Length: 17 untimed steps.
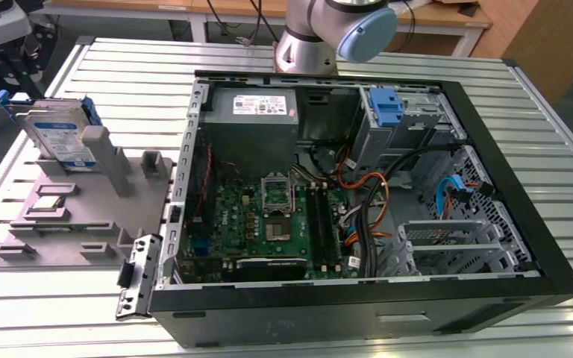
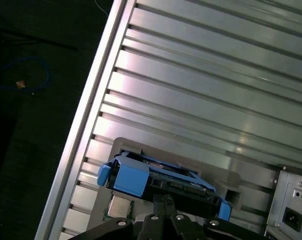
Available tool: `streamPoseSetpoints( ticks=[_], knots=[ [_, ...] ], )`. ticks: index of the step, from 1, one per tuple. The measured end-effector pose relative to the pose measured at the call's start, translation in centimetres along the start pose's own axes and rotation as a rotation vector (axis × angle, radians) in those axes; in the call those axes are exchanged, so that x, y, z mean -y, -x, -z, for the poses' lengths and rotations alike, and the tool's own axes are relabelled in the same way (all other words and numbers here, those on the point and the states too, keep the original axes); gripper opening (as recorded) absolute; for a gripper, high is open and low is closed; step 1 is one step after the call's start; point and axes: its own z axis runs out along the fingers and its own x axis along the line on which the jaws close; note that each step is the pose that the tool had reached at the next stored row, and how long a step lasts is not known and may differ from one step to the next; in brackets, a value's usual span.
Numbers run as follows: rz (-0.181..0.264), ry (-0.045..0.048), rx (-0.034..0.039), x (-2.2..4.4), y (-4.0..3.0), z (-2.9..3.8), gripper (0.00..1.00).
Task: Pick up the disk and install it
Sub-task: 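Reach for the disk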
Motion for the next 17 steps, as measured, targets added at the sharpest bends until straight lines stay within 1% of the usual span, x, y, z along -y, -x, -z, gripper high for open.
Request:
streamPoseSetpoints(
  ticks=[4, 12, 14, 17],
  knots=[
    [0.031, 0.0015, -0.0012, 0.00, 0.00, 0.00, 0.10],
    [0.036, 0.0017, -0.0016, 0.00, 0.00, 0.00, 0.10],
    [0.052, 0.0022, -0.0023, 0.00, 0.00, -0.01, 0.10],
    [0.094, 0.0035, -0.0043, 0.00, 0.00, -0.01, 0.10]
  ],
)
